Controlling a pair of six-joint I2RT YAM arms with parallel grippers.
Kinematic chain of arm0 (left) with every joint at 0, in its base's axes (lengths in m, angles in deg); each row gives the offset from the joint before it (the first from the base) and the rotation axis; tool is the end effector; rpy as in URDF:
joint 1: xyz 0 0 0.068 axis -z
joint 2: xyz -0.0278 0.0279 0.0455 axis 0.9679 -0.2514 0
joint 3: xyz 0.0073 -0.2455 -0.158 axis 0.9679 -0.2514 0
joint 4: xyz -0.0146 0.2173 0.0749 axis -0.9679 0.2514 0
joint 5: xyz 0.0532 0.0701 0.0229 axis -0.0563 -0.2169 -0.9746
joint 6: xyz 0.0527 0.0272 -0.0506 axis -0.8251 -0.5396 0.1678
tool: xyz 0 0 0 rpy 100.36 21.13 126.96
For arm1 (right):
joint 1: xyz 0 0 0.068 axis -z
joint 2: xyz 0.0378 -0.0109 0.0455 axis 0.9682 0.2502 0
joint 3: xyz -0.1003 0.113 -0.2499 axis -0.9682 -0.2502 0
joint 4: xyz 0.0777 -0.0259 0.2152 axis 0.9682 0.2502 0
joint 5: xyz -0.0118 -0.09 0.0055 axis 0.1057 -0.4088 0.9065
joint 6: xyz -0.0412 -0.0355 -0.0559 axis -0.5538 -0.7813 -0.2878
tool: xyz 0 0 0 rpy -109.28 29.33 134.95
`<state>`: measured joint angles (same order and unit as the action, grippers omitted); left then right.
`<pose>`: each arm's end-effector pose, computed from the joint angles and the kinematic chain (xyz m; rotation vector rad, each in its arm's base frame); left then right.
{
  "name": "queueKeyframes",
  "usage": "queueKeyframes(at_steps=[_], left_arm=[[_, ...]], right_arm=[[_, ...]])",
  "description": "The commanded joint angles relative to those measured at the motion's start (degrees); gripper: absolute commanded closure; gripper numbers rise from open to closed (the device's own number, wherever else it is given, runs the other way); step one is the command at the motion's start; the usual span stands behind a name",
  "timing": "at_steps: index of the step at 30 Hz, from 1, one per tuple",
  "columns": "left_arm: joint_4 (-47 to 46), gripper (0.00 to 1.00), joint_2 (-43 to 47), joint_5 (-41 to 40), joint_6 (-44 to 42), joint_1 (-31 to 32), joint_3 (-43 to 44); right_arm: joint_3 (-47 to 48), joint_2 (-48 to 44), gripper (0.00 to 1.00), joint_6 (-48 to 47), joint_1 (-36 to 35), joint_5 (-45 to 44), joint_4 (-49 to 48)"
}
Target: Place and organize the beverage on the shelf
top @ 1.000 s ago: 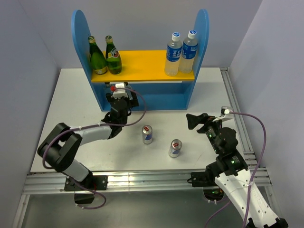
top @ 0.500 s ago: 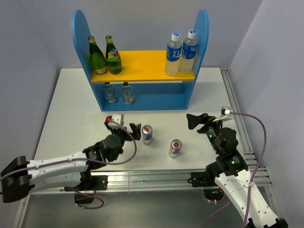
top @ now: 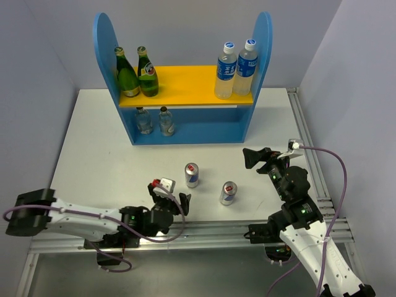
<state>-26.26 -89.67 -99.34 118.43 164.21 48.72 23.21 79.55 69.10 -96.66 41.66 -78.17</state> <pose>0.0599 -0.1616 0.2188 0.1714 1.8485 -0.5544 0.0898 0.0279 0.2750 0.1821 1.6482 0.5902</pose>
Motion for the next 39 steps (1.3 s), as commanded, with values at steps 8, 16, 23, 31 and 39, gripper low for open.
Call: queueKeyframes(at_steps=[8,16,23,31,39], left_arm=[[-28.9,0.13,-26.8,-4.5,-7.0,-3.8,2.9],[-41.9,0.19,-35.5,1.1,-15.2,-9.8,5.5],[-49.6,0.38,-41.5,5.7,-19.5,-15.9,8.0],[-54.9,1.00,-46.3,10.6,-22.5,-21.1,11.8],[-52.2,1.00,-46.6,15.5,-23.8,-26.6,16.0]], right_arm=[[0.1,-0.1,0.01,-0.1,-0.3,-0.7,-0.8],[-0.1,0.8,0.01,0.1,-0.3,-0.2,-1.7],[0.1,1.1,0.01,-0.2,-0.3,0.1,-1.4],[4.6,-3.2,0.02,2.2,-0.5,4.5,7.0],[12.6,-1.6,0.02,6.1,-0.6,7.2,23.0]])
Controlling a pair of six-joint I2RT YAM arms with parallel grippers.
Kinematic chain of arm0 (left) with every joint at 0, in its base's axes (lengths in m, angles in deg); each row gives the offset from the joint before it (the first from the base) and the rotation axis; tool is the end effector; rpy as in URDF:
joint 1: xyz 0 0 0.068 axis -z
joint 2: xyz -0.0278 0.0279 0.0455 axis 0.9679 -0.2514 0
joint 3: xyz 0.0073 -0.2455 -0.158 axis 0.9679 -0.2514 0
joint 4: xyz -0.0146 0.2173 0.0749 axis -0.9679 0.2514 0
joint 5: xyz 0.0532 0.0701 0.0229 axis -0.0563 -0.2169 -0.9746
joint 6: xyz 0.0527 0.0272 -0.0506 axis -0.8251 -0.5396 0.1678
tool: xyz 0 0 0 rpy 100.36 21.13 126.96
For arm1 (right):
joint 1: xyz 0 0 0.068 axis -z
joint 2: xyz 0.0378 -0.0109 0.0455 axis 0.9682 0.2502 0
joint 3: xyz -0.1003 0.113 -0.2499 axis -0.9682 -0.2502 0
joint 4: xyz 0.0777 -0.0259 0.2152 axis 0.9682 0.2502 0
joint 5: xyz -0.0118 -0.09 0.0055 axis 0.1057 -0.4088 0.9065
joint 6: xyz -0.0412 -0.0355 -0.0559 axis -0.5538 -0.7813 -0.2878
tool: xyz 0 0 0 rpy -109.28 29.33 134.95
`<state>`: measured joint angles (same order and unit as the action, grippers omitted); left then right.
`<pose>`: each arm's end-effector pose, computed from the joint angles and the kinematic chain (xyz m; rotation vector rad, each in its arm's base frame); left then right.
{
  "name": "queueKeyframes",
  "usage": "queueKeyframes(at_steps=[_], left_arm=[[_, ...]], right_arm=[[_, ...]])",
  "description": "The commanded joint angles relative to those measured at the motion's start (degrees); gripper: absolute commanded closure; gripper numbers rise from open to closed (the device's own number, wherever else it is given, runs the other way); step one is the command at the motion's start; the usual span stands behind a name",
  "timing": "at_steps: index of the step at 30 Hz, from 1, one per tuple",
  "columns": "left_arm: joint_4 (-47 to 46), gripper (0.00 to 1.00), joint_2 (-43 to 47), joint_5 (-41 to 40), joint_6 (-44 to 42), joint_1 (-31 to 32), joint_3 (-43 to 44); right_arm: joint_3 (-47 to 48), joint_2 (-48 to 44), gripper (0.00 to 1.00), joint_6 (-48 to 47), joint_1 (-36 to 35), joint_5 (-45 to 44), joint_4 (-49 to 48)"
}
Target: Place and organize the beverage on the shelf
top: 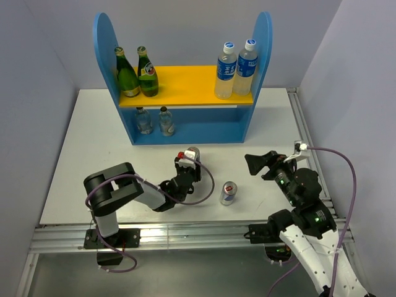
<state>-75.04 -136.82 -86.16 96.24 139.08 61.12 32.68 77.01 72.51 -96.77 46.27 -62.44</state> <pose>0.1865 -0.2708 0.1798 0.1346 1.7470 -0.3523 0.0639 0.0237 0.2944 0.1741 1.7292 0.6817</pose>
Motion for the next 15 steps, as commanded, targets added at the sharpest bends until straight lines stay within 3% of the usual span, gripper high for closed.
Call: queueKeyframes(at_steps=[1,4,8,15], left_arm=[[-2.9,1.00,0.7,3.2,-2.1,-2.0,4.6],[-2.5,1.00,1.3,5.3,-1.9,-4.4,5.5],[-1.2,1.00,2.5,6.4,-1.9,-6.9,6.7],[-0.3,1.00,3.1,6.3,-2.2,-7.2,7.2]], right_arm=[[3.3,1.4,0.03,3.2,-0.5,3.6,7.8],[2.5,4.7,0.03,4.5,-1.2,4.5,9.3],[2.3,6.8,0.03,6.2,-7.6,0.8,10.8],[5.9,11.4,0.03,13.0,-23.7,-18.1,16.7]])
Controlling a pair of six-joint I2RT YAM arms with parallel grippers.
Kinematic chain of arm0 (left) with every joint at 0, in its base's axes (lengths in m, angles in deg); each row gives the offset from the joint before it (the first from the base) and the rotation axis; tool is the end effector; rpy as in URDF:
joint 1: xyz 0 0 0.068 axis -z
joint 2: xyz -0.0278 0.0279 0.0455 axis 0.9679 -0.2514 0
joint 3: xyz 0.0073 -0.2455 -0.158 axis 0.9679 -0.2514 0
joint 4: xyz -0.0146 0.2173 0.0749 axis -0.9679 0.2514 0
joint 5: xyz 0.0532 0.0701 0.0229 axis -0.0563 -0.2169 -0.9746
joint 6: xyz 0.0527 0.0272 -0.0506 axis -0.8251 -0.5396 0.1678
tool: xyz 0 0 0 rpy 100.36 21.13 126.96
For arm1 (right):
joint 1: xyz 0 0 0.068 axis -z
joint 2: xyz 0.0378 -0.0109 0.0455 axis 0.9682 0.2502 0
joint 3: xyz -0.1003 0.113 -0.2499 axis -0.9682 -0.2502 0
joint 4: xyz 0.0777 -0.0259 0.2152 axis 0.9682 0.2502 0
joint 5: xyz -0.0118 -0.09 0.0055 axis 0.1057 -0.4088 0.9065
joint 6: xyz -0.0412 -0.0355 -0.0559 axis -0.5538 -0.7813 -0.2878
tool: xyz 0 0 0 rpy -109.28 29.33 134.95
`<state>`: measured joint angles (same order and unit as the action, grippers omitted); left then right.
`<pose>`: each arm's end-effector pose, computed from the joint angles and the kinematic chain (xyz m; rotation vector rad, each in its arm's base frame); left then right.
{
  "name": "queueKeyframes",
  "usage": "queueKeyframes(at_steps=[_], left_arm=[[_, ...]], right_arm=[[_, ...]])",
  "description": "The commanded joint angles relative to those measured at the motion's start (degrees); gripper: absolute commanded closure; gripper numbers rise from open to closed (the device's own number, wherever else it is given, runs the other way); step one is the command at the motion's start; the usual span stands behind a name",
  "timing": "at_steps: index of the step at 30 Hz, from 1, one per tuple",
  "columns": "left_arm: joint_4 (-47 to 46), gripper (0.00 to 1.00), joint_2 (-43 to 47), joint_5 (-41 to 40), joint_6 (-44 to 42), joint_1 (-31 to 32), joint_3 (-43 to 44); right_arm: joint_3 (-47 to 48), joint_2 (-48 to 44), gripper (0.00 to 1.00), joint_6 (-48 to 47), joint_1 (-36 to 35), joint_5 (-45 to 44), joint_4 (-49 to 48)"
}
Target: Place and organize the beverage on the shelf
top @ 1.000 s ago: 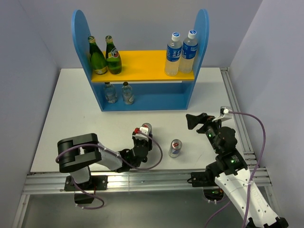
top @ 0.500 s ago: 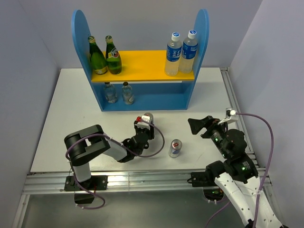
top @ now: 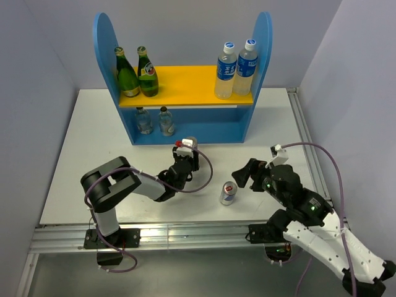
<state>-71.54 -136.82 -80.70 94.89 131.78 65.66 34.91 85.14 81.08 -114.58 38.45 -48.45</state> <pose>0.2258 -0.2631 0.1914 0.1042 1.7491 -0.3340 0.0673 0.0416 0.2668 0.1265 2.1054 0.7104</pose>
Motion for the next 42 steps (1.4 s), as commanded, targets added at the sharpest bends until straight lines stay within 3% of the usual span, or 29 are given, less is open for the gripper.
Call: queueKeyframes(at_steps=[1,5,9,10,13,16,20,30,42], left_arm=[[-3.9,1.00,3.2,0.7,-1.0,0.1,2.7],[-3.6,1.00,3.6,0.8,-1.6,0.0,2.8],[-3.2,1.00,3.4,1.8,-1.9,-0.7,3.3],[-3.2,1.00,3.5,2.0,-1.8,-1.3,3.3],[-3.2,1.00,3.5,3.3,-1.7,-2.4,3.4],[-2.8,1.00,3.4,4.9,-1.9,-3.6,4.2],[-1.6,1.00,3.7,6.7,-3.1,-4.9,6.3],[2.1,1.00,-1.7,12.2,-5.1,-8.5,18.6],[6.9,1.00,-16.6,17.1,-3.5,-15.0,33.1]], right_arm=[[3.8,4.3,0.03,5.8,-8.2,-12.6,3.3],[5.7,6.2,0.03,15.3,-23.8,-26.9,7.9],[8.5,13.3,0.02,31.7,-36.5,-38.3,19.3],[8.7,14.4,0.02,35.2,-41.7,-39.9,21.5],[10.0,19.1,0.02,45.0,-48.5,-43.1,28.3],[10.5,24.1,0.00,51.8,-50.7,-43.1,32.5],[7.0,25.6,0.00,54.9,-52.2,-41.9,31.3],[-2.9,20.9,0.00,50.7,-52.3,-43.6,16.9],[-6.0,20.8,0.00,50.0,-52.3,-44.8,13.2]])
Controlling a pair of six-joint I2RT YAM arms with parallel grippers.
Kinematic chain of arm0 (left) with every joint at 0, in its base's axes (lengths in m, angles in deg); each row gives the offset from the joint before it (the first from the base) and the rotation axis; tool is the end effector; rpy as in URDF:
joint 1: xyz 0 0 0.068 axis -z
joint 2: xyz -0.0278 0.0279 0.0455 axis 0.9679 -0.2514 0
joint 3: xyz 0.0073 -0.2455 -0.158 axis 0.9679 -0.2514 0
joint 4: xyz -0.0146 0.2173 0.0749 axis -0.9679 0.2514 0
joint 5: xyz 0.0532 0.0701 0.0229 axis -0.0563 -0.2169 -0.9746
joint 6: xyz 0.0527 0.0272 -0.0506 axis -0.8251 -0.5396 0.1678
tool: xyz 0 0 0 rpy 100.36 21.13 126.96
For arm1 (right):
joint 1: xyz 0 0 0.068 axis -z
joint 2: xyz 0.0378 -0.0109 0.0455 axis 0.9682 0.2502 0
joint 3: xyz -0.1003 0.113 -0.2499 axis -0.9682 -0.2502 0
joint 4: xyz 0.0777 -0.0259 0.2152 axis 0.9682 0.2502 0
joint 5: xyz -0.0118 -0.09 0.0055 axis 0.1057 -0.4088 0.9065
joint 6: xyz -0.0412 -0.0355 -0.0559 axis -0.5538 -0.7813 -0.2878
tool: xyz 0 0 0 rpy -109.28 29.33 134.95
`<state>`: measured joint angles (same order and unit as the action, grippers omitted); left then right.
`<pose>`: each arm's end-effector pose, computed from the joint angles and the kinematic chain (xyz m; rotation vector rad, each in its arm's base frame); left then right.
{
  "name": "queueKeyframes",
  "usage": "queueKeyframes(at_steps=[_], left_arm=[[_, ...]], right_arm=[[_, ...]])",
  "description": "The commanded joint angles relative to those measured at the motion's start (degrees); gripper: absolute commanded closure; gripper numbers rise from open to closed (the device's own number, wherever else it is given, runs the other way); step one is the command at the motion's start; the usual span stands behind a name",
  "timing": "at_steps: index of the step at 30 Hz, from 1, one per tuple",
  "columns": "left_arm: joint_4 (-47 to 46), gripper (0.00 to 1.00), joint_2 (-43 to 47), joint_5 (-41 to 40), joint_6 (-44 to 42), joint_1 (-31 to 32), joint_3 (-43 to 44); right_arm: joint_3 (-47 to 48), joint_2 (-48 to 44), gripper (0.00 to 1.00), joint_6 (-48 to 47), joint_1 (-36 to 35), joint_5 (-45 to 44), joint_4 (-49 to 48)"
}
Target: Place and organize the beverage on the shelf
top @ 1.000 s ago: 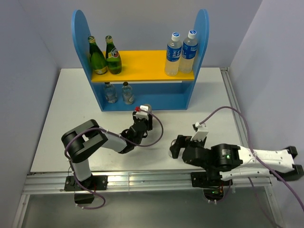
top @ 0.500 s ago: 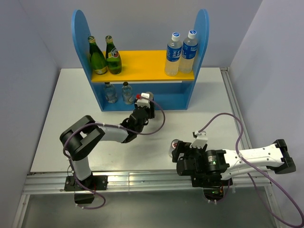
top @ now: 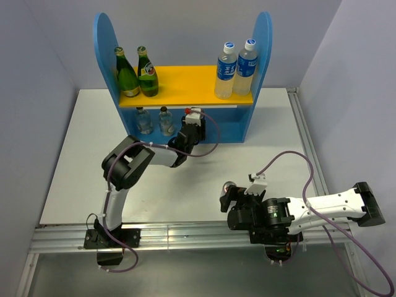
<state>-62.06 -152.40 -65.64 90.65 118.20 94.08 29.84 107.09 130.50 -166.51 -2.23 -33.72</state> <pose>0.3571 -0.2931 0.2047 0.1315 1.7259 -0.3614 0.0492 0.0843 0.2103 0.1778 2.2526 0.4371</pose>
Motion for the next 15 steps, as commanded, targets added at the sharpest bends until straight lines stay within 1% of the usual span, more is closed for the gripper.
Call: queueKeyframes(at_steps=[1,3,5,6,7,9,10,11,12,13,14,15], left_arm=[[-2.1,1.00,-1.7,2.4,0.7,-1.6,5.3],[0.4,1.00,-2.6,3.0,1.3,-2.2,7.3],[-0.2,1.00,-3.0,3.6,1.1,-2.4,7.8],[0.5,0.97,-3.1,3.8,1.2,-2.4,8.1],[1.2,0.86,-3.3,4.0,1.2,-2.5,8.4],[1.2,0.68,-3.0,4.4,1.2,-2.5,8.4],[1.1,0.52,-2.9,4.6,1.3,-2.5,8.1],[0.8,0.44,-2.6,4.6,1.4,-2.5,7.4],[0.6,0.30,-2.3,4.7,1.5,-2.5,7.1],[0.5,0.07,-2.1,4.7,1.5,-2.4,6.9],[0.6,0.01,-1.9,4.8,1.4,-2.4,6.5],[0.5,0.01,-1.7,4.5,1.4,-2.4,6.3]], right_arm=[[-1.1,-1.5,0.00,0.4,-0.4,-4.1,-1.8],[-1.7,-2.3,0.00,0.3,-0.4,-4.4,-1.9],[-2.3,-2.7,0.00,-0.3,-0.3,-4.7,-2.9],[-2.5,-2.8,0.00,-0.5,-0.4,-4.7,-3.3],[-2.6,-2.7,0.00,-1.2,-0.4,-4.7,-3.8],[-2.7,-2.2,0.00,-1.5,-0.3,-4.8,-5.0],[-2.7,-1.8,0.00,-1.9,-0.3,-4.8,-5.3],[-2.9,-1.4,0.00,-2.0,-0.3,-4.8,-5.9],[-2.9,-1.2,0.00,-2.0,-0.3,-4.9,-6.3],[-2.7,-0.5,0.00,-2.2,-0.3,-5.1,-6.6],[-2.6,-0.4,0.00,-1.8,-0.3,-5.3,-6.2],[-2.5,-0.1,0.00,-1.6,-0.3,-5.6,-6.2]])
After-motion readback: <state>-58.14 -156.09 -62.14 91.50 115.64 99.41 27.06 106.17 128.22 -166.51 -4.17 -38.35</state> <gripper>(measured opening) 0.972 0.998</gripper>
